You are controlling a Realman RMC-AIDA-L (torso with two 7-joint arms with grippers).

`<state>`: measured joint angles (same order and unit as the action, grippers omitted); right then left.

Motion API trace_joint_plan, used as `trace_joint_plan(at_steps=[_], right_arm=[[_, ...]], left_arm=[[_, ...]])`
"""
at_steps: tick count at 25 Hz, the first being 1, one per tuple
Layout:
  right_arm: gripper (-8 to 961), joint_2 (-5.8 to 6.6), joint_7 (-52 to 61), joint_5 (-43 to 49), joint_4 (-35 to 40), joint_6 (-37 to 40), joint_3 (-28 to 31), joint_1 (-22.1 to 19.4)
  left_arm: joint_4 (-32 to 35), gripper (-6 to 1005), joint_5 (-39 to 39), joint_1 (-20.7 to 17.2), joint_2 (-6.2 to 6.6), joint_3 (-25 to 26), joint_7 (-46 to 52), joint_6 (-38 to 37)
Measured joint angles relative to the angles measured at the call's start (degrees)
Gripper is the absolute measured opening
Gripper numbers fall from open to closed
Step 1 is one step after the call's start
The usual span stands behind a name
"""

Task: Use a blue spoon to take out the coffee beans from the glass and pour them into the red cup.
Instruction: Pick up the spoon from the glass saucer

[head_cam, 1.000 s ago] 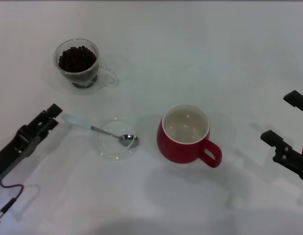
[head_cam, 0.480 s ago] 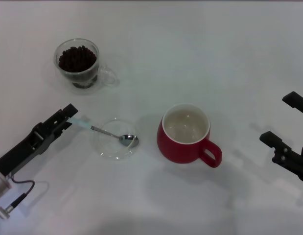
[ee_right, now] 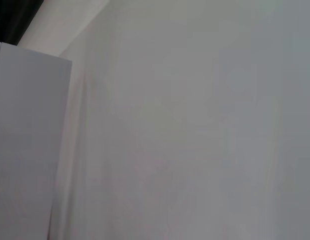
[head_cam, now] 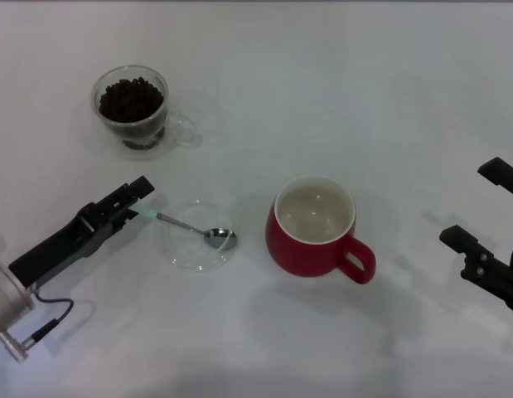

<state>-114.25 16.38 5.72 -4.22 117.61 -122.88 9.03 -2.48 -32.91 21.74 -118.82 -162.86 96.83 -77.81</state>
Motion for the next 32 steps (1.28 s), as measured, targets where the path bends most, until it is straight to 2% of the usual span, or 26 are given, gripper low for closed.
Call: trace_joint_plan(at_steps=[13,15,20,32], right_arm=[[809,-0.10,0.22,-0.18,0.00,0.03,0.01,0.03],[809,-0.09,0.32,-0.16,0.00,0.10,-0.08,0.08],[807,-0.12,0.37,-0.05,0.04,0.51,-0.11,0.16],[800,-0.17,0.34,-0.15,-0.01,0.89,-0.03,0.01]], left_arm=[[-0.23,681,0.55,0.66,0.03,0.00,0.09,1.65],[-0.27,493,0.59,0.67,0.01,0.00,0.11,1.69],[-0.46,306,0.62,0.67,0.00,0.00,0.12,2.42],[-0.67,122,-0.11,0.34,0.00,0.41,-2.44,2.96]])
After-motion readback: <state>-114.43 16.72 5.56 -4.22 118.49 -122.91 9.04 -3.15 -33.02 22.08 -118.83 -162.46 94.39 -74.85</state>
